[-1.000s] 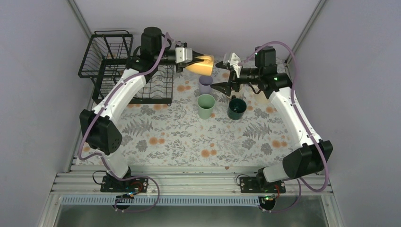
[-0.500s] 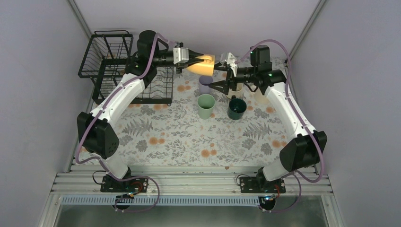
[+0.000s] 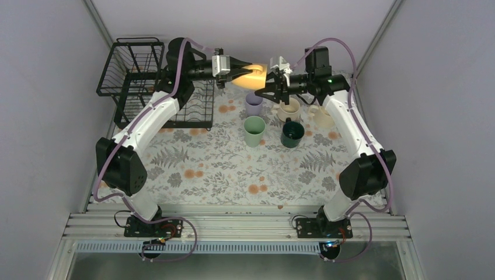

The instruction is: Unload the cups from the dish rack

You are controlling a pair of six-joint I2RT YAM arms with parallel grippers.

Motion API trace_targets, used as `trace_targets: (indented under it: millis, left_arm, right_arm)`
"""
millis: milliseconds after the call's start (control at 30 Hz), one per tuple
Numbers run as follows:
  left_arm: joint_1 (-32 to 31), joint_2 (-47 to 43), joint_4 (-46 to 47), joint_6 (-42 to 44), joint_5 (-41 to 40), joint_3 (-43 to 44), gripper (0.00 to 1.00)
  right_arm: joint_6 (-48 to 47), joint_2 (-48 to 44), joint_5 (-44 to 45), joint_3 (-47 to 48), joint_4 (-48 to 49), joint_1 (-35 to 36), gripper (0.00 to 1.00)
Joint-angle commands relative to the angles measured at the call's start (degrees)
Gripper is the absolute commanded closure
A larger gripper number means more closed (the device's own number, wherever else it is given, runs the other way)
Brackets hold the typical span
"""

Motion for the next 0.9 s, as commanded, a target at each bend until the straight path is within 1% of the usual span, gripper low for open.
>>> trace_targets:
  millis: [0,67,133,167,200,300,333,367,400,433,500,600,633,667,700,767,867]
  left_arm:
    - [0.2,-0.3,7.4,-1.2,2.0,-0.9,0.98]
    - [0.2,-0.4,7.6,-1.3,2.2,-1.2,0.98]
    - [0.2,-0.5,7.6,-1.2,2.1,-1.4,0.98]
    - [0.2,-0.6,7.3,-0.9,2.0,-1.4,0.97]
    - [0.2,-0.7,6.8,-0.4,1.9,-1.4,0.98]
    - [0.2,-0.8,4.3,1.8,1.3,-1.1,0.97]
    - [0.2,-0.9,3.3,2.5,0.7,-0.9,0.91]
    - [0.2,-1.0,2.2,3.4,-0.4,-0.9,0.78]
    - [0.2,-1.2,0.9,4.5,-1.7,-0.8,0.59]
    - [0.2,-1.5,-0.5,5.7,-2.9,-0.8,0.47]
    - [0.5,-2.6,-3.5,9.4,-4.8,-1.3,0.34]
    - [0.7,-5.0,-6.8,13.6,-7.1,-2.2,0.21]
    - [0.7,-5.8,-7.5,14.5,-7.8,-2.5,0.13]
    - [0.8,-6.8,-8.4,15.6,-8.5,-2.7,0.02]
    - [0.8,-7.3,-10.0,16.9,-9.3,-2.6,0.00]
    - [0.9,-7.8,-15.4,20.7,-11.6,-0.9,0.00]
    - [1.0,-7.8,-25.6,27.5,-18.5,2.6,0.00]
  right_arm:
    - [-0.8,2.2,-3.7,3.5,-3.8,0.8,0.72]
    - [-0.8,2.6,-3.6,4.2,-4.4,0.8,0.84]
    - [-1.1,2.4,-3.4,4.3,-5.0,0.9,0.89]
    - [-1.2,2.3,-3.2,4.3,-5.1,0.9,0.94]
    - [-1.3,2.0,-2.8,4.2,-5.3,0.9,0.96]
    - [-1.4,1.4,-1.6,3.5,-5.2,0.9,0.97]
    - [-1.2,1.4,-1.1,3.3,-5.2,0.9,0.97]
    - [-1.2,1.5,-0.5,3.3,-5.5,0.8,0.97]
    - [-1.3,0.1,0.2,3.5,-6.1,0.9,0.97]
    - [-1.6,-0.3,1.3,4.0,-7.1,0.9,0.97]
    - [-2.6,-0.4,3.9,5.3,-9.9,0.6,0.97]
    - [-2.4,-0.9,11.6,7.5,-13.2,0.2,0.97]
    - [-2.9,-1.1,13.7,8.6,-14.8,-0.1,0.97]
    - [-2.9,-1.5,15.7,9.3,-16.0,-0.7,0.97]
    - [-2.8,-2.4,18.6,9.5,-16.5,-1.1,0.97]
    - [-2.8,-4.4,25.0,9.3,-17.5,-1.7,0.97]
    - [-2.2,-5.7,39.1,9.4,-20.2,-2.0,0.97]
